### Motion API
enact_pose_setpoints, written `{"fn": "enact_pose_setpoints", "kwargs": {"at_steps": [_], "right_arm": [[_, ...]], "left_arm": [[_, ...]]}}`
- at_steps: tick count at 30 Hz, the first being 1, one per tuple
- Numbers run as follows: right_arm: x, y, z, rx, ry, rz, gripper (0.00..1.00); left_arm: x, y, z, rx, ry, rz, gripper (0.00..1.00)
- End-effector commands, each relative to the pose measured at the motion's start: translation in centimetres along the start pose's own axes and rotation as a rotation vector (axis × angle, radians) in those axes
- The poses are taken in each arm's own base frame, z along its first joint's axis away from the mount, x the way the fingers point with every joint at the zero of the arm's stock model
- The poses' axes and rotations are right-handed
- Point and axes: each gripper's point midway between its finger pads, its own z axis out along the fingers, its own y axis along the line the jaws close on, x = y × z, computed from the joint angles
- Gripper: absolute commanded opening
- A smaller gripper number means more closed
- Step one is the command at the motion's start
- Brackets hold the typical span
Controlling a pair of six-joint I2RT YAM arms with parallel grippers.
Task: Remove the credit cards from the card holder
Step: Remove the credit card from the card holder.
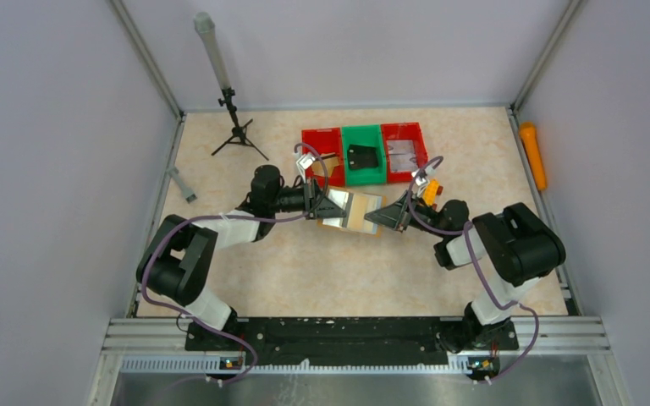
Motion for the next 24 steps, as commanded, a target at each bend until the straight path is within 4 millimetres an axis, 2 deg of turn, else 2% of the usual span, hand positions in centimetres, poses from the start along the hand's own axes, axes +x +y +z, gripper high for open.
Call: {"fn": "enact_pose_setpoints", "kwargs": {"at_steps": [1,2,4,6,8,10,17,21,24], "right_arm": [[-1.8,4.2,-0.6,-0.152,-0.065,-0.199,0.0],[-1.8,4.2,-0.6,-0.153,-0.064,-0.198,0.0],[-1.8,4.2,-0.5,-0.153,-0.065,-0.197,0.16],[-1.7,4.3,-0.4,-0.157,-0.062,-0.2,0.24],[-1.5,4.4,-0.2,-0.164,-0.053,-0.203,0.29],[-1.4,4.5,-0.1,-0.168,-0.049,-0.202,0.3],[-1.2,4.2,0.1,-0.166,-0.037,-0.186,0.27],[-1.2,4.2,0.2,-0.167,-0.036,-0.184,0.05],[-1.1,4.1,0.2,-0.165,-0.033,-0.18,0.0]], "left_arm": [[-1.3,-0.7,-0.6,0.015,-0.049,0.067,0.0],[-1.2,-0.7,-0.5,0.017,-0.048,0.066,0.0],[-1.1,-0.8,-0.3,0.024,-0.044,0.063,0.0],[-0.8,-1.0,0.2,0.039,-0.029,0.063,0.0],[-0.6,-1.2,0.6,0.046,-0.019,0.068,0.0],[-0.5,-1.3,0.6,0.046,-0.019,0.07,0.0],[-0.4,-1.3,0.8,0.041,-0.01,0.075,0.0],[-0.5,-1.3,0.7,0.04,-0.011,0.08,0.0],[-0.4,-1.5,0.7,0.043,-0.009,0.082,0.08]]}}
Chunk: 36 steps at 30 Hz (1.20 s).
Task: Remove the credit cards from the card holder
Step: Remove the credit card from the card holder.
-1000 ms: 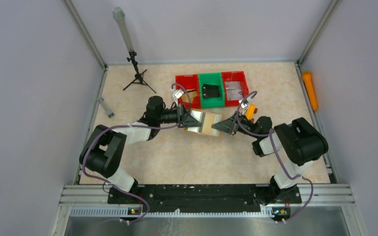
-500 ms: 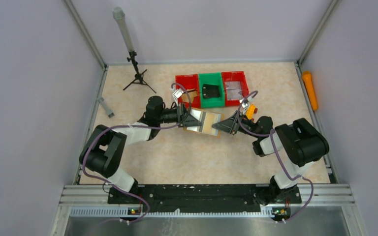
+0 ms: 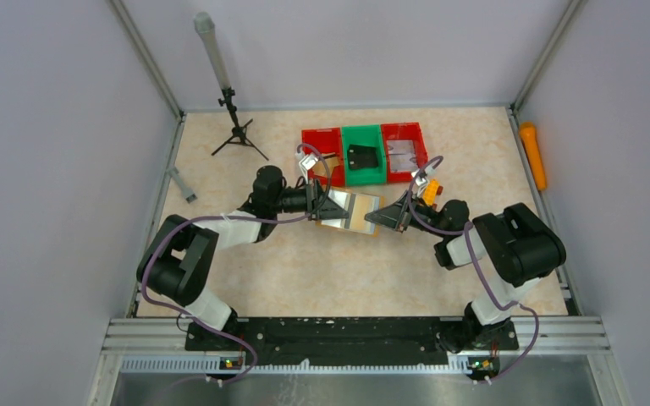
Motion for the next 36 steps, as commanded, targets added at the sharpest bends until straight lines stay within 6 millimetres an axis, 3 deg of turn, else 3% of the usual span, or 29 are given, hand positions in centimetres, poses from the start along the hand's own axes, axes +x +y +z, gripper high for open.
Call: {"fn": "enact_pose_setpoints", "kwargs": {"at_steps": [1,11,17,21,27,36], "right_arm": [[-1.4,3.8,0.2,-0.156,-0.045,-0.189,0.0],[-1.4,3.9,0.1,-0.159,-0.044,-0.192,0.0],[-1.4,4.1,0.1,-0.161,-0.045,-0.196,0.0],[-1.4,4.2,0.1,-0.164,-0.045,-0.201,0.0],[-1.6,4.2,-0.1,-0.161,-0.05,-0.202,0.0],[-1.8,4.3,-0.4,-0.157,-0.06,-0.208,0.0]], "left_arm": [[-0.8,-1.0,0.1,0.03,-0.021,0.067,0.12],[-0.7,-2.4,-0.2,0.091,-0.029,0.09,0.17],[-0.7,-2.7,-0.3,0.104,-0.031,0.093,0.01],[-1.0,-2.9,-0.7,0.122,-0.048,0.085,0.0],[-1.3,-2.5,-1.1,0.121,-0.062,0.071,0.0],[-1.6,-0.1,-1.0,0.008,-0.066,0.043,0.03]]}}
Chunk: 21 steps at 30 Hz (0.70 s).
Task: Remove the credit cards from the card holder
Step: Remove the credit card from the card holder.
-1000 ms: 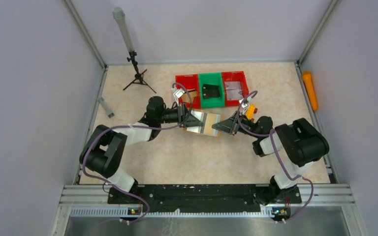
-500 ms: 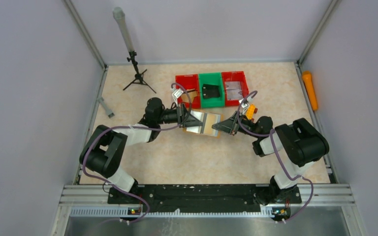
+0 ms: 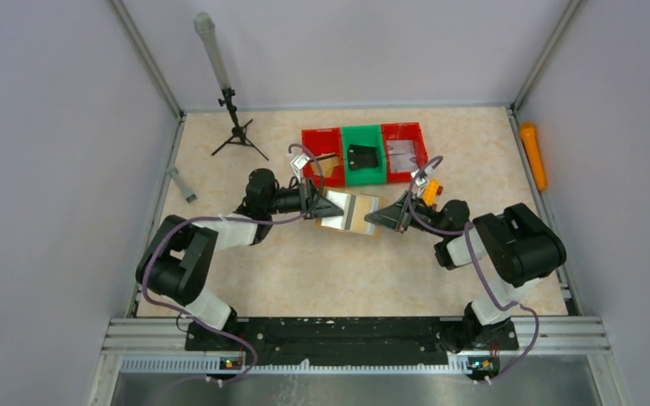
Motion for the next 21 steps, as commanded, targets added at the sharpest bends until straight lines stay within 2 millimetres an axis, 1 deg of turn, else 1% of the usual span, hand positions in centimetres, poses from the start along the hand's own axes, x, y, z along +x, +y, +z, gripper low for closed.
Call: {"fn": "enact_pose_setpoints", "kwargs": {"at_steps": [1,2,4,5,7,13,14,16,18,21], "right_arm": [[-1.8,4.2,-0.2,-0.151,-0.065,-0.206,0.0],[-1.8,4.2,-0.2,-0.151,-0.065,-0.204,0.0],[-1.8,4.2,-0.2,-0.151,-0.064,-0.203,0.01],[-1.8,4.2,-0.2,-0.152,-0.065,-0.202,0.01],[-1.8,4.1,-0.2,-0.151,-0.063,-0.2,0.01],[-1.6,4.2,0.0,-0.155,-0.058,-0.201,0.01],[-1.7,4.2,0.0,-0.157,-0.057,-0.202,0.01],[-1.6,4.2,0.0,-0.157,-0.055,-0.199,0.01],[-1.6,4.3,0.0,-0.158,-0.056,-0.202,0.0],[-1.6,4.2,0.0,-0.157,-0.056,-0.201,0.01]], "left_arm": [[-0.8,0.0,0.2,-0.018,-0.004,0.05,0.09],[-0.6,0.1,0.3,-0.021,0.002,0.049,0.17],[-0.4,0.0,0.5,-0.016,0.01,0.055,0.29],[-0.3,-0.3,0.6,-0.007,0.014,0.062,0.31],[-0.1,-0.7,0.9,0.003,0.024,0.073,0.32],[0.4,-1.0,1.5,0.022,0.055,0.07,0.25],[0.5,-1.0,1.6,0.025,0.059,0.068,0.21],[0.5,-1.1,1.6,0.03,0.06,0.07,0.09],[0.4,-1.3,1.5,0.031,0.057,0.073,0.0],[0.2,-1.4,1.3,0.037,0.046,0.064,0.0]]}}
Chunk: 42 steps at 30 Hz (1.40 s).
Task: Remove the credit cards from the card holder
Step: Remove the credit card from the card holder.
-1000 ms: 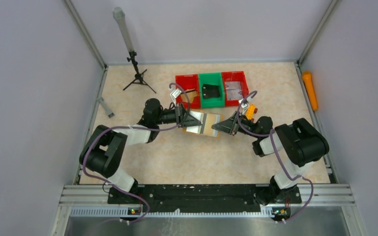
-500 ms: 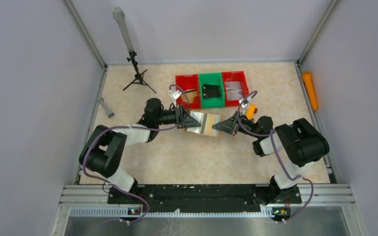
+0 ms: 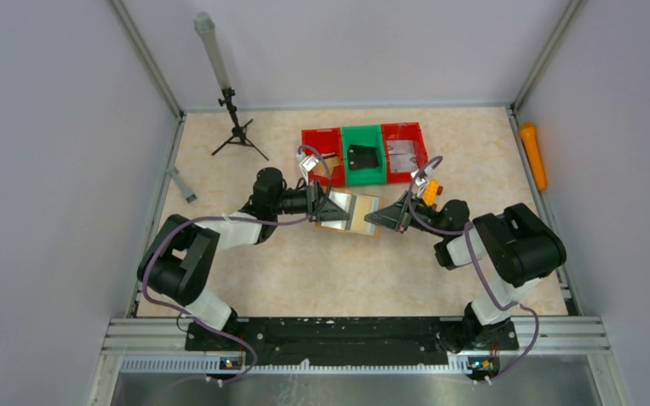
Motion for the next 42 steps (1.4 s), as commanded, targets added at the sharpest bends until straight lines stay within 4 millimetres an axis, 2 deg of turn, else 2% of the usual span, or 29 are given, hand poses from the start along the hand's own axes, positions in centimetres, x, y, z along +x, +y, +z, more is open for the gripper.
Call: {"fn": "enact_pose_setpoints", "kwargs": {"at_steps": [1,4,7,13,22,32,33,35,37,42], "right_arm": [[-1.7,4.3,-0.1,-0.159,-0.057,-0.205,0.03],[-1.7,4.4,-0.1,-0.16,-0.058,-0.205,0.11],[-1.7,4.5,-0.1,-0.163,-0.058,-0.208,0.12],[-1.9,4.6,-0.3,-0.162,-0.066,-0.211,0.0],[-2.4,4.4,-0.7,-0.148,-0.084,-0.207,0.0],[-2.4,4.4,-0.7,-0.15,-0.085,-0.21,0.0],[-2.4,4.4,-0.7,-0.149,-0.085,-0.21,0.0],[-2.3,4.4,-0.7,-0.148,-0.085,-0.209,0.0],[-2.3,4.4,-0.6,-0.151,-0.082,-0.208,0.0],[-1.9,4.8,-0.4,-0.166,-0.066,-0.213,0.0]], "left_arm": [[-1.4,-1.0,-0.2,0.041,-0.03,0.049,0.0],[-1.8,-1.3,-0.8,0.072,-0.053,0.041,0.0],[-1.9,-1.2,-0.9,0.073,-0.058,0.039,0.0],[-2.0,-1.0,-1.0,0.064,-0.062,0.037,0.0],[-2.3,-0.3,-1.6,0.034,-0.086,0.03,0.0],[-2.0,-0.2,-1.2,0.022,-0.069,0.036,0.0],[-1.9,-0.4,-1.1,0.027,-0.066,0.039,0.04],[-1.7,-0.7,-0.8,0.038,-0.056,0.053,0.23],[-1.5,-0.8,-0.7,0.04,-0.049,0.057,0.34],[-1.3,-0.4,-0.2,0.039,-0.034,0.036,0.39]]}}
